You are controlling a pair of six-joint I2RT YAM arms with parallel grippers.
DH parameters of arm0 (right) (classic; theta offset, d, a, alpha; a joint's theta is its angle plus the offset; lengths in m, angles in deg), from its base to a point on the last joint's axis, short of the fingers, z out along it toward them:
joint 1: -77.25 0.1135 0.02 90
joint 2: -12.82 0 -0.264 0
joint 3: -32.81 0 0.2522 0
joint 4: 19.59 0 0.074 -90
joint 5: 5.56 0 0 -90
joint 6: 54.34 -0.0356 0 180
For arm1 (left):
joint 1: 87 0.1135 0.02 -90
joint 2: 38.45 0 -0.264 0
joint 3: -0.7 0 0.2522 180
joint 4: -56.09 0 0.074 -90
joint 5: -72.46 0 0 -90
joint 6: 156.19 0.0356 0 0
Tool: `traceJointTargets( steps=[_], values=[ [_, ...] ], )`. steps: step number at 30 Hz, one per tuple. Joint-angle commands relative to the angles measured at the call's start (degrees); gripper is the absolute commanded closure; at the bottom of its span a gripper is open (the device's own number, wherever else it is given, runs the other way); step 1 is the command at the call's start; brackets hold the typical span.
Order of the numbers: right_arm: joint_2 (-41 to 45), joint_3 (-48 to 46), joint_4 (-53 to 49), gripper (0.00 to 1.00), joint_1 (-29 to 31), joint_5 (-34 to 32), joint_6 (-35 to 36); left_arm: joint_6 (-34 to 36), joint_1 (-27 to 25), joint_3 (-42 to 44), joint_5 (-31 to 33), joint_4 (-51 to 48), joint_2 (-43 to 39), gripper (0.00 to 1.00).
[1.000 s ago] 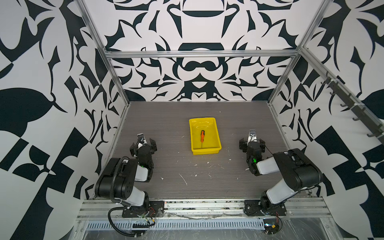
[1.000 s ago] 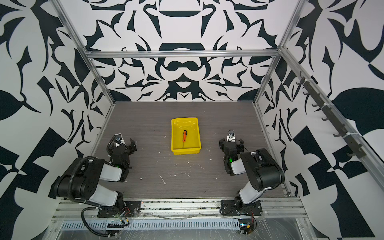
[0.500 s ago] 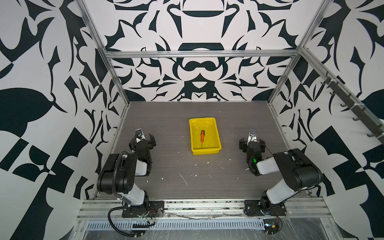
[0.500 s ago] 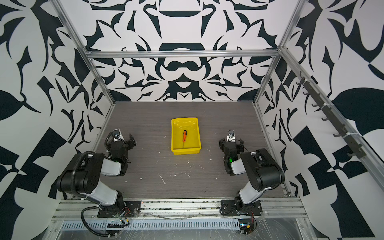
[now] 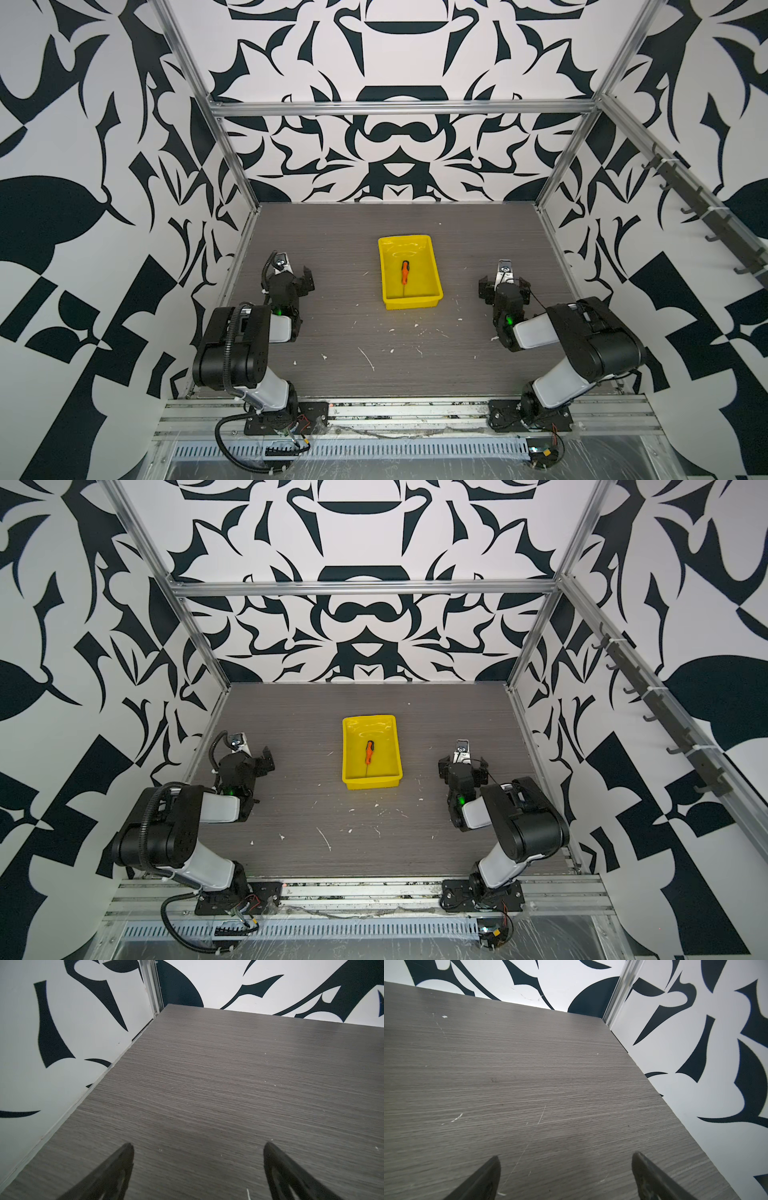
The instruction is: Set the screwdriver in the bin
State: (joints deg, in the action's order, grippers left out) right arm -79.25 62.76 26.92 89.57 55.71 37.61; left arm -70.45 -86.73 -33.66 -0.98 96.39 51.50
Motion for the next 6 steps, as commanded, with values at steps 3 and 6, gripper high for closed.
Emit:
traceJointTargets(
  steps=[3, 6],
  values=[
    [1.17, 1.68, 0.38, 0.00, -0.73, 1.14, -0.86, -0.53, 0.12, -0.25, -0.85, -0.45, -0.83, 0.00],
    [1.17, 1.57, 0.62, 0.00, -0.80, 1.23, -0.46, -0.53, 0.16, -0.24, -0.82, -0.45, -0.79, 0.00]
  ],
)
